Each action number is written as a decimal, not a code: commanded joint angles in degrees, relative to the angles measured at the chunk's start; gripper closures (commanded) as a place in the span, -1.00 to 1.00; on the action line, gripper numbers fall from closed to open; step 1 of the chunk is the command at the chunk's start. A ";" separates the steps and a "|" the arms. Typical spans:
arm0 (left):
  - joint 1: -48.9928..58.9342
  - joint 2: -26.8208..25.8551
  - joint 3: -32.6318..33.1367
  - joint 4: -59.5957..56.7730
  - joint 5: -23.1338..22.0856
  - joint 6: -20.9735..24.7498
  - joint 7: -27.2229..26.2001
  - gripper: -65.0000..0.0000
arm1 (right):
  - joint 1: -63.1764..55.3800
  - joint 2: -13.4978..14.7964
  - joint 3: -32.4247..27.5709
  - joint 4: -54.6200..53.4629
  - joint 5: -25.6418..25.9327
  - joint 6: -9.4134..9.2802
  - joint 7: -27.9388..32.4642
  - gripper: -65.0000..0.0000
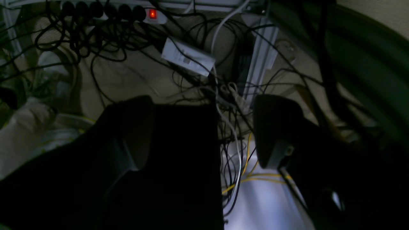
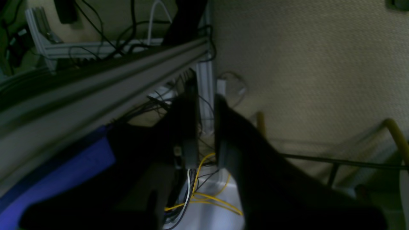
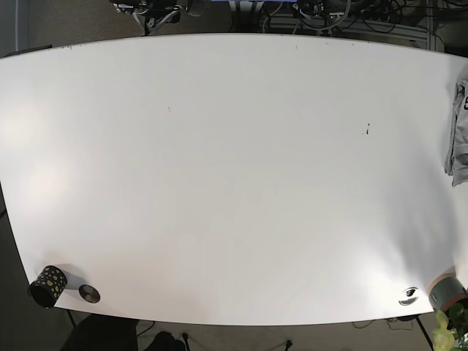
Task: Fold the T-shirt properly
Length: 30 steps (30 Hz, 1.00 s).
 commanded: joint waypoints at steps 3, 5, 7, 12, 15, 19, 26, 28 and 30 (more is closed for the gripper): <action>-0.19 -0.01 0.14 0.03 0.06 0.04 0.05 -0.38 | -0.04 0.48 -2.94 0.04 -0.08 0.25 0.16 0.74; -0.19 -0.01 0.14 0.03 0.06 0.04 -0.04 -0.38 | 0.40 0.48 -4.35 -0.22 -0.08 0.25 0.16 0.74; -0.10 -0.01 0.14 0.03 0.06 0.04 -0.04 -0.37 | 0.40 0.48 -5.58 -0.22 -0.08 0.25 0.16 0.74; 0.16 -0.01 0.14 0.03 0.06 0.04 -0.04 -0.38 | 0.40 0.40 -6.10 -0.31 0.10 0.07 0.16 0.74; 0.16 -0.01 0.14 0.03 0.06 0.04 0.05 -0.38 | 0.40 0.40 -6.10 -0.31 0.10 -2.30 0.16 0.74; 0.16 -0.01 0.14 0.03 0.06 0.04 0.05 -0.38 | 0.40 0.40 -6.19 -0.31 0.10 -8.02 0.16 0.74; 0.16 0.07 0.14 0.03 0.06 0.04 -0.22 -0.38 | 0.40 0.40 -6.19 -0.31 0.10 -9.07 0.16 0.73; 0.16 0.07 0.14 0.03 -0.11 0.04 -0.22 -0.38 | 0.40 0.40 -6.19 -0.22 0.10 -9.07 0.16 0.73; 0.16 0.07 0.14 0.03 -0.11 0.04 -0.30 -0.38 | 0.40 0.40 -6.19 -0.22 0.10 -9.07 0.16 0.73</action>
